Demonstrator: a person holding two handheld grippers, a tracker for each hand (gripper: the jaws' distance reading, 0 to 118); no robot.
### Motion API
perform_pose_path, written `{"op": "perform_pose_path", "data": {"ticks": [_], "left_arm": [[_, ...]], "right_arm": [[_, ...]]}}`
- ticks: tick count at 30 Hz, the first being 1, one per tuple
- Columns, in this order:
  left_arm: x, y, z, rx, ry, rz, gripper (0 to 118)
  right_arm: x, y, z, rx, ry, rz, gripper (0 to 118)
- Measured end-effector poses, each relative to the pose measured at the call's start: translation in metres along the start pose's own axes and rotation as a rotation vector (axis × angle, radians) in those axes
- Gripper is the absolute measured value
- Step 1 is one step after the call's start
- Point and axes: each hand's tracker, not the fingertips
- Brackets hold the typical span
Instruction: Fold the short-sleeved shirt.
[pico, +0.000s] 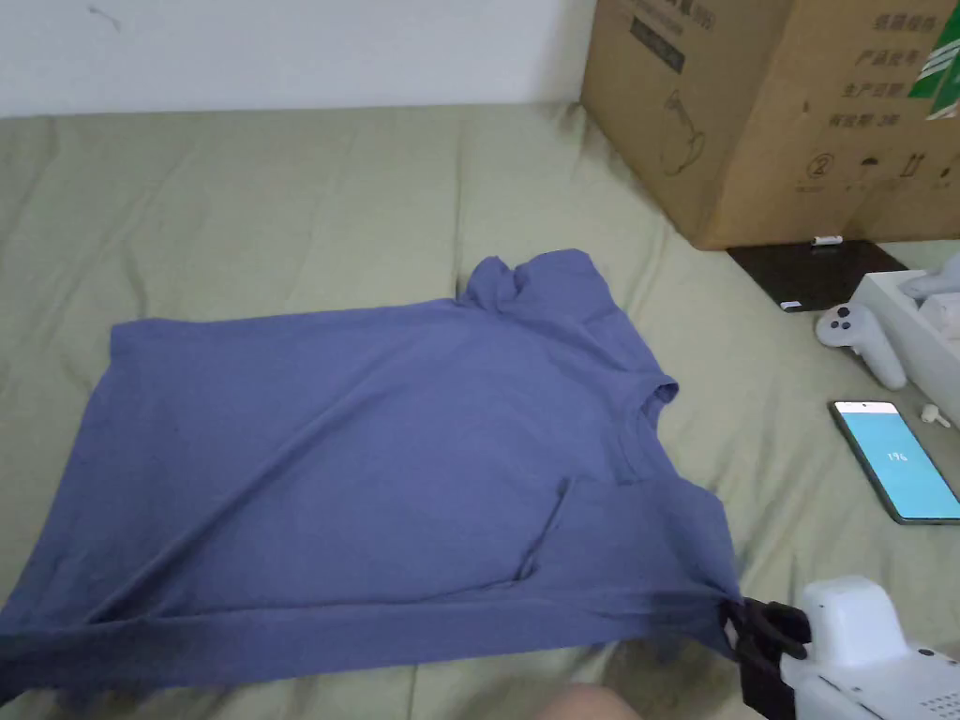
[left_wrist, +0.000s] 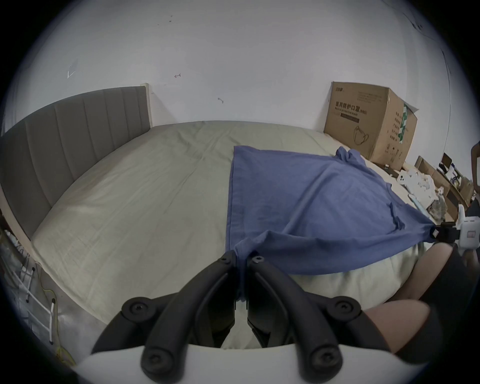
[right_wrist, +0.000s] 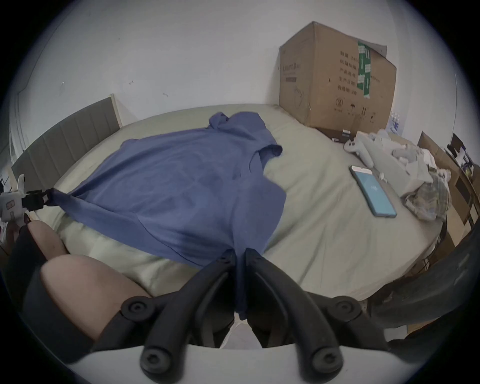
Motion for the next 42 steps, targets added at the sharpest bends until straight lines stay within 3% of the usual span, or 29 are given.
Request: {"op": "perform_pose_path", "data": {"ticks": [6, 12, 19, 20, 22, 23, 24, 26, 27, 29, 30, 31, 33, 34, 35, 37, 40, 41, 42], "left_arm": [[0.005, 0.064, -0.007, -0.002, -0.022, -0.009, 6], [-0.006, 0.130, -0.101, -0.112, -0.048, 0.014, 6], [-0.016, 0.145, -0.199, -0.270, -0.041, 0.054, 7], [-0.016, 0.143, -0.204, -0.281, -0.035, 0.055, 14], [-0.018, 0.139, -0.199, -0.277, 0.014, 0.053, 72], [-0.021, 0.136, -0.189, -0.232, 0.034, 0.054, 97], [-0.024, 0.133, -0.175, -0.156, 0.017, 0.064, 111], [-0.026, 0.126, -0.139, -0.062, 0.011, 0.057, 110], [-0.025, 0.121, -0.123, -0.030, 0.021, 0.054, 110], [-0.019, 0.100, -0.087, -0.009, 0.028, 0.049, 101], [-0.012, 0.091, -0.071, -0.017, 0.016, 0.038, 72], [-0.006, 0.078, -0.056, -0.004, 0.006, 0.024, 34], [0.005, 0.056, -0.041, -0.027, 0.008, -0.033, 5], [0.013, 0.045, -0.037, -0.035, 0.041, -0.031, 0], [0.012, 0.039, -0.034, -0.034, 0.007, -0.028, 0], [0.016, 0.031, -0.042, -0.078, -0.028, -0.055, 0], [0.015, 0.031, -0.071, -0.052, 0.006, -0.125, 2], [0.013, 0.036, -0.084, -0.073, 0.013, -0.124, 21], [0.015, 0.041, -0.097, -0.104, 0.040, -0.121, 67]], "right_arm": [[0.015, 0.074, -0.001, -0.054, 0.052, 0.047, 7], [0.026, 0.171, -0.077, -0.182, 0.087, 0.136, 7], [0.035, 0.204, -0.185, -0.303, 0.026, 0.062, 8], [0.034, 0.202, -0.193, -0.315, 0.018, 0.055, 20], [0.028, 0.196, -0.189, -0.241, -0.101, 0.096, 92], [0.035, 0.189, -0.189, -0.155, -0.156, 0.124, 112], [0.037, 0.183, -0.176, -0.046, -0.176, 0.123, 116], [0.038, 0.170, -0.141, 0.104, -0.172, 0.116, 116], [0.039, 0.161, -0.127, 0.124, -0.178, 0.106, 116], [0.037, 0.137, -0.091, 0.108, -0.082, 0.086, 114], [0.034, 0.126, -0.080, 0.101, -0.035, 0.084, 103], [0.022, 0.112, -0.058, 0.128, -0.031, 0.102, 72], [0.012, 0.087, -0.033, 0.141, -0.014, 0.139, 39], [0.006, 0.075, -0.027, 0.128, -0.064, 0.139, 20], [0.003, 0.062, -0.024, 0.110, -0.109, 0.102, 0], [0.003, 0.046, -0.023, 0.067, 0.030, 0.032, 0], [-0.006, 0.039, -0.021, 0.049, 0.008, 0.059, 0], [-0.009, 0.038, -0.024, 0.036, 0.011, 0.074, 0], [-0.011, 0.037, -0.027, 0.030, 0.010, 0.080, 0]]}}
